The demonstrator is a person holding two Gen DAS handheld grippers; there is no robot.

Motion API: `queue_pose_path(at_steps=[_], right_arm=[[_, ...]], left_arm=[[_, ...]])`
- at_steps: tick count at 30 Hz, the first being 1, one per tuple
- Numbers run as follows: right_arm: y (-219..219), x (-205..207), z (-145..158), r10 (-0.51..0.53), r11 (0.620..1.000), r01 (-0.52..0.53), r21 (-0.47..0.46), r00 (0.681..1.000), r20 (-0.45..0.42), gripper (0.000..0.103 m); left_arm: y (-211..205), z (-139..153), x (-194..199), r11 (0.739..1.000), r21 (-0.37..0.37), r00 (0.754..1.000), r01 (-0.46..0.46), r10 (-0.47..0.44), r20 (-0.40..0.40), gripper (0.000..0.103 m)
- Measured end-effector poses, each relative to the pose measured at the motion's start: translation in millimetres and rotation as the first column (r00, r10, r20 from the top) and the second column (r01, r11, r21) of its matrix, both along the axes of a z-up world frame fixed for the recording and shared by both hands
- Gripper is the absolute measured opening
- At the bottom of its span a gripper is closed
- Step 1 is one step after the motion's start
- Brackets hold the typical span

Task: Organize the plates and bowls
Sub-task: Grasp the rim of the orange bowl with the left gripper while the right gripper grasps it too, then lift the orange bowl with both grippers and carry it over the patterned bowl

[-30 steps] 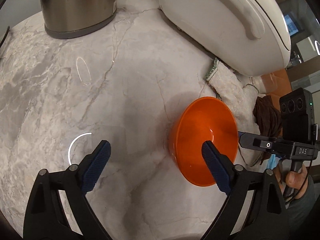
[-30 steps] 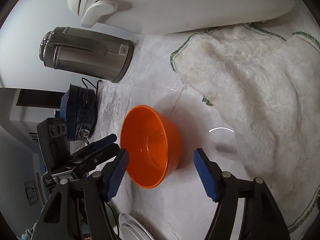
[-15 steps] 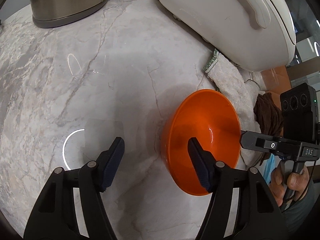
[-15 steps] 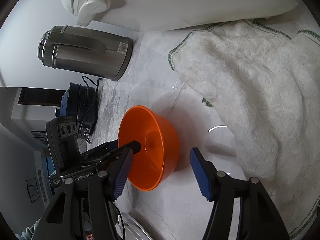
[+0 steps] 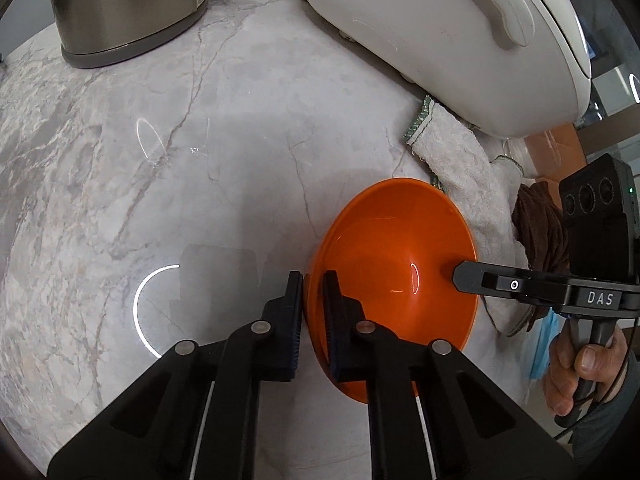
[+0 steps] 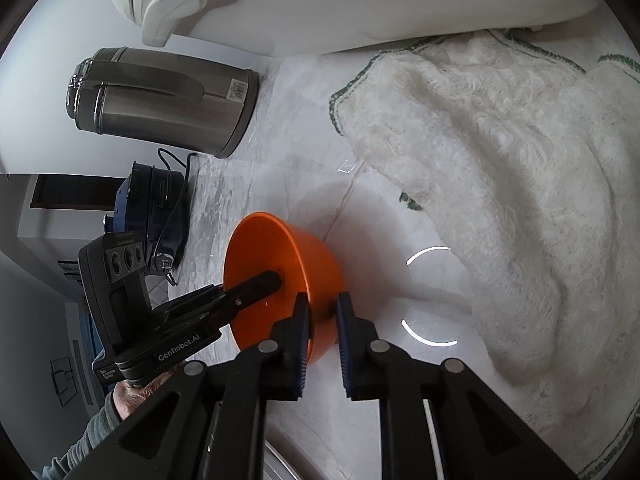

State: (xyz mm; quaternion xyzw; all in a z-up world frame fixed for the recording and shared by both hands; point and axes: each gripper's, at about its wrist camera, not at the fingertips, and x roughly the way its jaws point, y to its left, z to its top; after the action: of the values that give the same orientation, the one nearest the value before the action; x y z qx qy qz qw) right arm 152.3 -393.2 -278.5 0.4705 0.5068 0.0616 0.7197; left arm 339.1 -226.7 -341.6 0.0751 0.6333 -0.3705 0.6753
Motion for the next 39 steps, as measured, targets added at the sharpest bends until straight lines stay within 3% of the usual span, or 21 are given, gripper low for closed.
queue_pose_path(at_steps=[8, 16, 28, 39], right_arm=[[2, -1, -2, -0.010, 1.000, 0.010, 0.024, 1.000, -0.005, 0.015], [15, 2, 16, 0.010, 1.000, -0.010, 0.022, 1.000, 0.005, 0.015], [74, 16, 52, 0.105, 0.994, -0.106, 0.019, 0.993, 0.047, 0.015], [162, 35, 68, 0.227, 0.973, -0.229, 0.019, 0.972, 0.055, 0.015]], left_arm=[[6, 4, 4, 1.000, 0.015, 1.000, -0.010, 0.010, -0.015, 0.008], [35, 33, 8, 0.999, -0.004, 0.999, -0.039, 0.039, -0.002, 0.008], [126, 80, -4, 0.992, -0.025, 0.992, -0.120, 0.121, 0.043, 0.008], [235, 99, -19, 0.972, -0.037, 0.971, -0.231, 0.233, 0.054, 0.009]])
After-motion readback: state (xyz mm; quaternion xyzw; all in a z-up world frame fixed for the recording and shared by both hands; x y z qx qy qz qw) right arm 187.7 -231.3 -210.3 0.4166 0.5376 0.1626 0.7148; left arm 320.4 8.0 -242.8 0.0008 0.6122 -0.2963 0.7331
